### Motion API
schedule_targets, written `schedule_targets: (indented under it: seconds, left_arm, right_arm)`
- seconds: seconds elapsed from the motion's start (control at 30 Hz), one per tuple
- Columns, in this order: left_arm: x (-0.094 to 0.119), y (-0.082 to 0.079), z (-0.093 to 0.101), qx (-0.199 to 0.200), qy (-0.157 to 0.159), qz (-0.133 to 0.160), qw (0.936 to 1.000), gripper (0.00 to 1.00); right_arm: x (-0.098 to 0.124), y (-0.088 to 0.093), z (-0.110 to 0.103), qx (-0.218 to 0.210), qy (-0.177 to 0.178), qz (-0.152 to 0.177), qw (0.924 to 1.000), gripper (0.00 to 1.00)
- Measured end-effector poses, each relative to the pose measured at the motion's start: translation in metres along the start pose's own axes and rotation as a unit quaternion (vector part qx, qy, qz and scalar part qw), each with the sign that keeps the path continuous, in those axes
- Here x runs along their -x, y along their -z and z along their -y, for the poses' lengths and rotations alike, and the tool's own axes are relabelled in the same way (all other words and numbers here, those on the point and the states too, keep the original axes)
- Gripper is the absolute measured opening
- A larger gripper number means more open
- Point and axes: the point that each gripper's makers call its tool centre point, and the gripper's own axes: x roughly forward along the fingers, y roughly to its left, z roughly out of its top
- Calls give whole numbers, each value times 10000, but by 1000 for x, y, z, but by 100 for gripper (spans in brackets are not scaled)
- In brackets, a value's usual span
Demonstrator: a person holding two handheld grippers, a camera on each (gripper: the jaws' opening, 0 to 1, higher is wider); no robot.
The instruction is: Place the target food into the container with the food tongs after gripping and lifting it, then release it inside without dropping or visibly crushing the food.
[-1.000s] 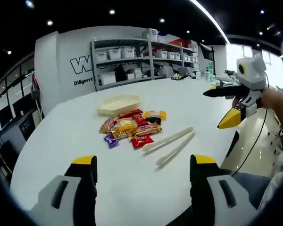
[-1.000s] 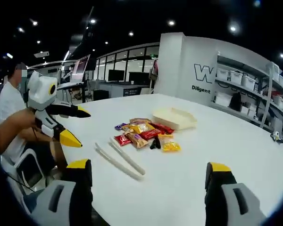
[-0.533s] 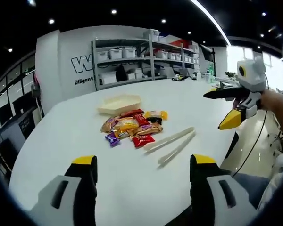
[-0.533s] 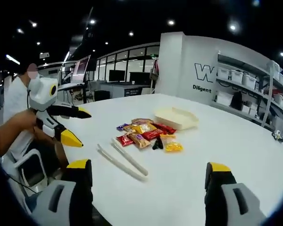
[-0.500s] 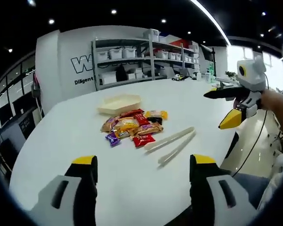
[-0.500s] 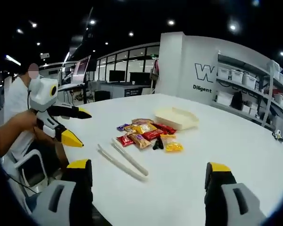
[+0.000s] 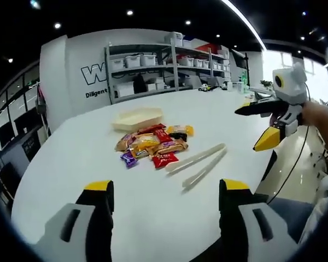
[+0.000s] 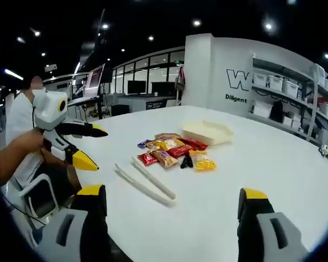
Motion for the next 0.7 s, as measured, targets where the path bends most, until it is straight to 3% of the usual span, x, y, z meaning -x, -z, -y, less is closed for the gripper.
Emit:
schedule_targets:
  seconds: [0.17,0.7]
  left_arm:
    - [0,-1,0,-4,-14,11,10000,77]
    - [0,1,4,-4,0,-31,10000,79]
  right_arm:
    - [0,-2,1,-123,-61,71,9999,99]
    - [3,-3,3,32,26,52,10000,99]
